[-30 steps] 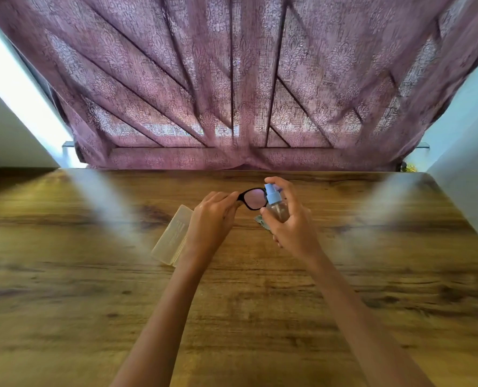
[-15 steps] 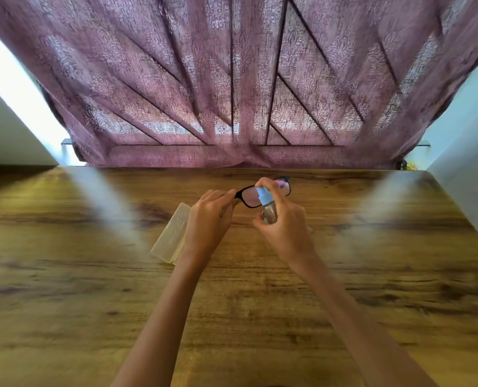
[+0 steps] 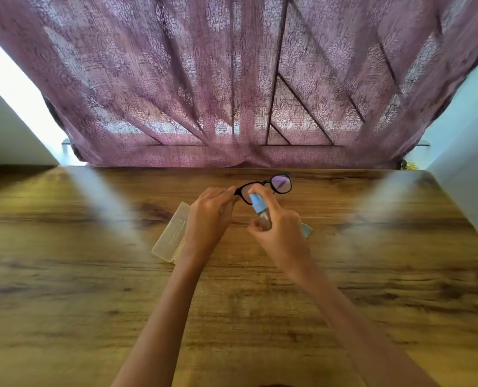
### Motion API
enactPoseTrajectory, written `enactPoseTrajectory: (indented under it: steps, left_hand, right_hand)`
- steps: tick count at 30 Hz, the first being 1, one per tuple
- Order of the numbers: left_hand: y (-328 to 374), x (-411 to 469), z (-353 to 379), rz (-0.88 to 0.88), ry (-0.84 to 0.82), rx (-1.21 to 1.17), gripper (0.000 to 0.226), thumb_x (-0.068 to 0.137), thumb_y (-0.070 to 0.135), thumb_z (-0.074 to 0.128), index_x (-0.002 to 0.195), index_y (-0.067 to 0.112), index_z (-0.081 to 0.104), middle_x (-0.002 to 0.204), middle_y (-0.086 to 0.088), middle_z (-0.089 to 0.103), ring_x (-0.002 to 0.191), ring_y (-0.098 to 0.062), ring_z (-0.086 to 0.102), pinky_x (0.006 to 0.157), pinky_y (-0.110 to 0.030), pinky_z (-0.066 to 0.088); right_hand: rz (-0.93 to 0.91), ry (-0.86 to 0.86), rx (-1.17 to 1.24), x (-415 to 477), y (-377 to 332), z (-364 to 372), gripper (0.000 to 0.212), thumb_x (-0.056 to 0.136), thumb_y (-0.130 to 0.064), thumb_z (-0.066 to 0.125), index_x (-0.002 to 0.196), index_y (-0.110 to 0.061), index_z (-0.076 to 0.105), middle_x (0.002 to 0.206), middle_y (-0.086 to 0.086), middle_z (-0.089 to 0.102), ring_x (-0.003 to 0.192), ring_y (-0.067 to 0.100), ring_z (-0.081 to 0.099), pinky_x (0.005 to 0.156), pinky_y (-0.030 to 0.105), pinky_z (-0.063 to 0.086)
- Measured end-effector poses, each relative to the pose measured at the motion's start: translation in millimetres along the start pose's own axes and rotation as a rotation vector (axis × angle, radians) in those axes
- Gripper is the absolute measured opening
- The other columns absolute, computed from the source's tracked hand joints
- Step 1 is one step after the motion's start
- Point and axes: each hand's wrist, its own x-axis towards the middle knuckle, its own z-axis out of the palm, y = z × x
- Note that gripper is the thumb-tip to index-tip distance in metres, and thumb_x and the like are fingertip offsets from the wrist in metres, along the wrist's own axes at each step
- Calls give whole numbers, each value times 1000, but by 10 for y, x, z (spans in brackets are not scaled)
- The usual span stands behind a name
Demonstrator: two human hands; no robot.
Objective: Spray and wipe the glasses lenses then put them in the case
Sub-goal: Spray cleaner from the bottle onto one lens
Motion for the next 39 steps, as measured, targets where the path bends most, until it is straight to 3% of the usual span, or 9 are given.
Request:
enactPoseTrajectory:
  steps: [5, 11, 15, 20, 26, 32, 39]
  left_hand:
    - [-3, -7, -7, -16, 16, -10, 19, 84, 4, 66, 102, 4, 72, 88, -7, 73, 83, -24, 66, 69, -29, 48]
    - [-2, -7, -1, -1, 7, -14, 20, 84, 4, 67, 103, 3, 72, 88, -6, 73, 81, -23, 65, 67, -28, 47]
    - [-4, -21, -2, 6, -6, -27, 20, 85, 4, 66, 104, 2, 72, 91, -7, 73, 84, -23, 66, 69, -33, 52]
    - [-35, -26, 2, 13, 12, -38, 20, 84, 3, 66, 103, 4, 71, 88, -7, 73, 81, -23, 66, 67, -36, 53]
    - [-62, -51, 3, 3, 53, -65, 20, 83, 4, 68, 103, 6, 72, 89, -5, 74, 82, -18, 66, 72, -25, 49]
    - [-51, -65, -4, -3, 54, -46, 19, 82, 4, 71, 100, 3, 73, 88, -6, 74, 80, -18, 67, 70, -22, 50]
    - [-57, -78, 3, 20, 45, -30, 19, 81, 3, 70, 100, 3, 72, 87, -6, 74, 80, -19, 67, 70, -23, 50]
  right_hand:
    - [3, 26, 28, -1, -14, 23, 59, 78, -10, 70, 126, -32, 45, 50, -12, 37, 43, 7, 43, 49, 11, 41]
    - [-21, 7, 36, 37, 9, 32, 64, 77, -12, 72, 129, -33, 42, 51, -9, 38, 48, 12, 45, 51, 13, 42]
    - [2, 13, 22, 14, 20, 59, 64, 76, -6, 69, 130, -31, 44, 51, -10, 44, 46, 11, 48, 62, 14, 45]
    - [36, 19, 111, 39, 10, 15, 57, 77, -8, 68, 127, -27, 49, 50, -8, 38, 46, 11, 42, 49, 13, 36]
    - [27, 64, 80, 75, 181, -237, 53, 88, -14, 60, 137, -20, 42, 60, -16, 40, 45, 2, 39, 45, 10, 32]
    - [44, 31, -36, 100, 333, -358, 65, 82, -16, 70, 139, -28, 39, 61, -18, 36, 46, 1, 38, 46, 10, 36]
    - [58, 11, -133, 137, 386, -324, 66, 73, -3, 70, 130, -26, 46, 54, -15, 43, 42, 2, 45, 41, 11, 38]
